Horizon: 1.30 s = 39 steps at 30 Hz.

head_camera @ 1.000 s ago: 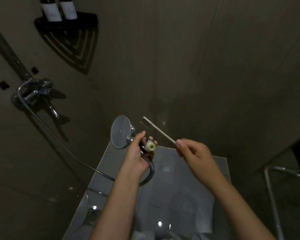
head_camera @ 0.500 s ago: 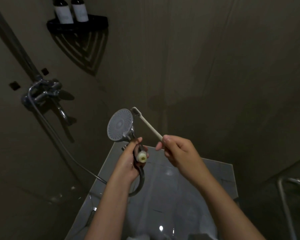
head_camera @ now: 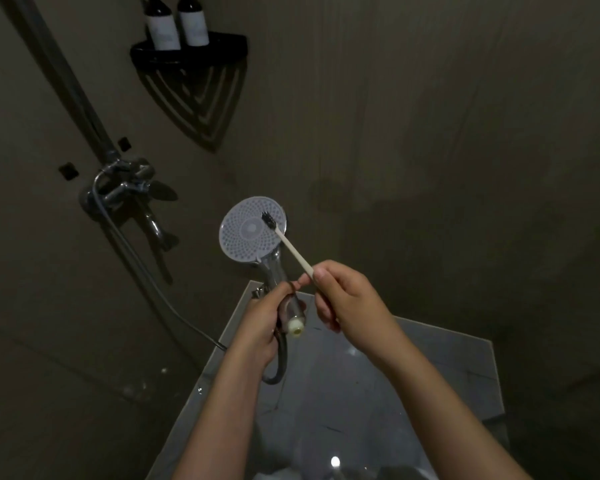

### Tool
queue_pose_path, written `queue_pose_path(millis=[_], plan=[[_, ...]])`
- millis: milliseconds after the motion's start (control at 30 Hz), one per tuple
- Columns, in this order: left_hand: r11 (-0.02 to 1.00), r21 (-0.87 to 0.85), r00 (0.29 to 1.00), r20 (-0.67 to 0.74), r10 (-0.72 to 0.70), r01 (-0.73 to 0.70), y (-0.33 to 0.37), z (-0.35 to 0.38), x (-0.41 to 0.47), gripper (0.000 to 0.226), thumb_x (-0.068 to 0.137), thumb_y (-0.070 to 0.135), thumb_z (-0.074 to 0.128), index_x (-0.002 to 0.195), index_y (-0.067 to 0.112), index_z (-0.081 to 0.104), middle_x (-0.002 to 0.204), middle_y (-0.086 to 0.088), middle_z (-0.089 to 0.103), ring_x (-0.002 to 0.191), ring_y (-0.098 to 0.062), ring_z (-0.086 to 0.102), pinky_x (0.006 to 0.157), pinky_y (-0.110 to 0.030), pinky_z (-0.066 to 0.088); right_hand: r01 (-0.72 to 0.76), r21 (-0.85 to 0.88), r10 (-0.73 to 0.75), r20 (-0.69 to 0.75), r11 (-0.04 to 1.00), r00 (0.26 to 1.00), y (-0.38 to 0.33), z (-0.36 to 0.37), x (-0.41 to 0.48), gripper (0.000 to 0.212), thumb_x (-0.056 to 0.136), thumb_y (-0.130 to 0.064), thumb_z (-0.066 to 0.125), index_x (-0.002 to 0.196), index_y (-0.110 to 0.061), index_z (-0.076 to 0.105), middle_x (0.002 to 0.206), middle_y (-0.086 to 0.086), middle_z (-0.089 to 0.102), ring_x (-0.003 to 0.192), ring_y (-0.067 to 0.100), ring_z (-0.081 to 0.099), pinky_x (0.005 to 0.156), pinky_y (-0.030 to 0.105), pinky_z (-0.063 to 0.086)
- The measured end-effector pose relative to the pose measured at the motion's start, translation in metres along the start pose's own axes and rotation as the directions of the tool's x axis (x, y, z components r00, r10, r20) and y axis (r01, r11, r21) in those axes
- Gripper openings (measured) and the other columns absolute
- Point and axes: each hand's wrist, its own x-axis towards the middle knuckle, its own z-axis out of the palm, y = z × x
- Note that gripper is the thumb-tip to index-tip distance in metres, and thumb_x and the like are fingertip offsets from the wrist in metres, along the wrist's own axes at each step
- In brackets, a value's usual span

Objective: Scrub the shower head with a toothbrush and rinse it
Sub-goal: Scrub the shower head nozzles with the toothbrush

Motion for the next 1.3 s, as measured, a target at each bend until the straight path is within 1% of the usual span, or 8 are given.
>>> queue_pose_path(millis=[200, 300, 633, 767, 867, 1000, 1167, 1300], plan=[[0.998, -0.033, 0.997, 0.055, 0.055, -0.053, 0.001, -0.022, 0.006, 0.005, 0.074, 0.009, 0.069, 0.072, 0.008, 0.073, 0.053, -0.011, 0.060, 0.046, -0.018, 0.058, 0.044, -0.025, 0.048, -0.048, -0.007, 0.048, 0.028, 0.999, 0.998, 0.006, 0.017, 0.009, 0.026, 0.100, -0.009, 0.038, 0.082, -0.009, 0.056, 0.054, 0.001, 0.043, 0.043, 0.006, 0.042, 0.043, 0.020, 0.035], [0.994, -0.057, 0.994, 0.062, 0.093, -0.089, 0.002, -0.034, 0.011, 0.011, 0.075, 0.005, 0.068, 0.086, 0.003, 0.064, 0.058, -0.016, 0.059, 0.048, -0.021, 0.058, 0.044, -0.027, 0.048, -0.083, 0.025, 0.081, 0.053, 0.996, 0.995, 0.009, 0.027, 0.014, 0.024, 0.100, -0.009, 0.038, 0.082, -0.010, 0.054, 0.055, 0.001, 0.043, 0.042, 0.005, 0.041, 0.041, 0.015, 0.032], [0.983, 0.005, 0.983, -0.003, 0.184, -0.184, 0.001, -0.065, 0.024, 0.017, 0.080, 0.005, 0.064, 0.097, 0.003, 0.061, 0.067, -0.012, 0.063, 0.056, -0.021, 0.062, 0.054, -0.031, 0.053, -0.108, 0.001, 0.108, 0.099, 0.994, 0.989, 0.014, 0.056, 0.036, 0.020, 0.099, -0.009, 0.040, 0.086, -0.006, 0.054, 0.056, 0.001, 0.043, 0.040, 0.002, 0.038, 0.041, 0.012, 0.030], [0.987, -0.030, 0.987, -0.053, 0.153, -0.155, 0.000, -0.077, 0.035, 0.015, 0.076, 0.003, 0.063, 0.090, 0.001, 0.058, 0.060, -0.010, 0.068, 0.052, -0.021, 0.066, 0.051, -0.029, 0.054, -0.149, 0.022, 0.146, 0.118, 0.989, 0.982, 0.019, 0.063, 0.049, 0.017, 0.099, -0.008, 0.040, 0.093, -0.001, 0.054, 0.058, 0.005, 0.042, 0.049, 0.011, 0.039, 0.044, 0.014, 0.030], [0.992, -0.051, 0.991, -0.076, 0.112, -0.116, -0.002, -0.089, 0.045, 0.020, 0.072, 0.008, 0.065, 0.089, 0.001, 0.057, 0.062, -0.010, 0.070, 0.055, -0.023, 0.069, 0.052, -0.029, 0.054, -0.177, 0.049, 0.168, 0.158, 0.983, 0.973, 0.023, 0.070, 0.064, 0.014, 0.098, -0.007, 0.041, 0.094, -0.002, 0.054, 0.060, 0.006, 0.042, 0.048, 0.010, 0.039, 0.043, 0.013, 0.032], [0.992, -0.105, 0.984, -0.169, 0.058, -0.076, -0.005, -0.104, 0.064, 0.029, 0.074, 0.006, 0.063, 0.100, -0.004, 0.055, 0.066, -0.011, 0.072, 0.059, -0.026, 0.070, 0.051, -0.029, 0.053, -0.188, 0.017, 0.181, 0.202, 0.982, 0.963, 0.036, 0.080, 0.093, 0.016, 0.096, -0.008, 0.046, 0.098, 0.004, 0.057, 0.059, 0.004, 0.041, 0.040, 0.000, 0.039, 0.040, 0.011, 0.035], [0.986, -0.160, 0.963, -0.270, -0.006, -0.039, -0.009, -0.116, 0.100, 0.030, 0.076, 0.000, 0.062, 0.105, -0.005, 0.053, 0.068, -0.013, 0.070, 0.059, -0.028, 0.070, 0.049, -0.028, 0.053, -0.169, -0.033, 0.172, 0.242, 0.985, 0.955, 0.061, 0.093, 0.146, 0.020, 0.096, -0.014, 0.048, 0.086, -0.013, 0.065, 0.054, -0.004, 0.039, 0.046, 0.004, 0.036, 0.043, 0.015, 0.030], [0.981, -0.190, 0.945, -0.326, -0.030, -0.035, -0.010, -0.119, 0.145, 0.035, 0.079, -0.001, 0.064, 0.113, -0.003, 0.053, 0.075, -0.013, 0.071, 0.067, -0.028, 0.071, 0.054, -0.030, 0.054, -0.230, -0.003, 0.218, 0.332, 0.973, 0.918, 0.083, 0.102, 0.205, 0.022, 0.098, -0.014, 0.043, 0.089, -0.008, 0.062, 0.056, 0.000, 0.041, 0.046, 0.006, 0.039, 0.043, 0.014, 0.033]])
